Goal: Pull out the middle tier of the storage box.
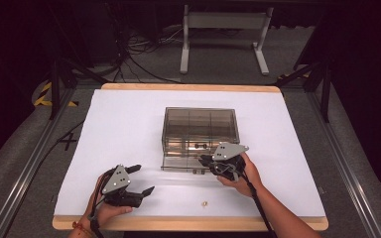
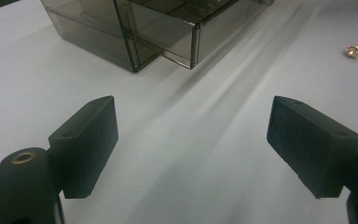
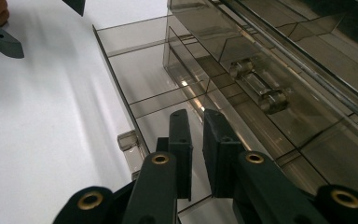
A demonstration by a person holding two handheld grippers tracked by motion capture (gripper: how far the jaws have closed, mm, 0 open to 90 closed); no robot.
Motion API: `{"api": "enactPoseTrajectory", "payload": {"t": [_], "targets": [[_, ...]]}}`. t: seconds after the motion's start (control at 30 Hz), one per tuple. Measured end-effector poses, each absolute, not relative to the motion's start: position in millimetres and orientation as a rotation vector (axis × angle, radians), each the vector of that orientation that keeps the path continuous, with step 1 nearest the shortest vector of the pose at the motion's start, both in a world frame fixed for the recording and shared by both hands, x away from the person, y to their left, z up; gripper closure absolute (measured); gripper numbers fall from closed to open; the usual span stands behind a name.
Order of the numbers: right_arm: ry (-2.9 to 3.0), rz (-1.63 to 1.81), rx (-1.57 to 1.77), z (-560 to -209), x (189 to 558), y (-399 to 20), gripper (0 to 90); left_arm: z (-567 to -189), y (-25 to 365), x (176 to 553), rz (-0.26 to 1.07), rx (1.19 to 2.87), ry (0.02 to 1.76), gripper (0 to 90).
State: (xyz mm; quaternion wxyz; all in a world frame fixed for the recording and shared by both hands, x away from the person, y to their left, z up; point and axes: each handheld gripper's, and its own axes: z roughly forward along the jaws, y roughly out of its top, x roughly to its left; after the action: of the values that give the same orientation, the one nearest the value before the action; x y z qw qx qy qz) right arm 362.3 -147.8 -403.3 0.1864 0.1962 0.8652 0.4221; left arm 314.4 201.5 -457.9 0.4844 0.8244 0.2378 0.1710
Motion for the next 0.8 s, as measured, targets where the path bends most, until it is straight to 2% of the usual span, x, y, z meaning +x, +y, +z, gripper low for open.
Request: {"api": "enactPoseTrajectory", "payload": {"t": [0.3,0.8], "targets": [[2.414,1.220,0.545,-398.3,358.9,-152.4,85.7,-457.8,201.2,314.2,0.424,2.012,0.578,17.0],[2.390,1.266,0.481,-384.3,341.5,-163.7,86.0,-457.9,200.6,314.1,0.431,2.016,0.579,16.0]]}}
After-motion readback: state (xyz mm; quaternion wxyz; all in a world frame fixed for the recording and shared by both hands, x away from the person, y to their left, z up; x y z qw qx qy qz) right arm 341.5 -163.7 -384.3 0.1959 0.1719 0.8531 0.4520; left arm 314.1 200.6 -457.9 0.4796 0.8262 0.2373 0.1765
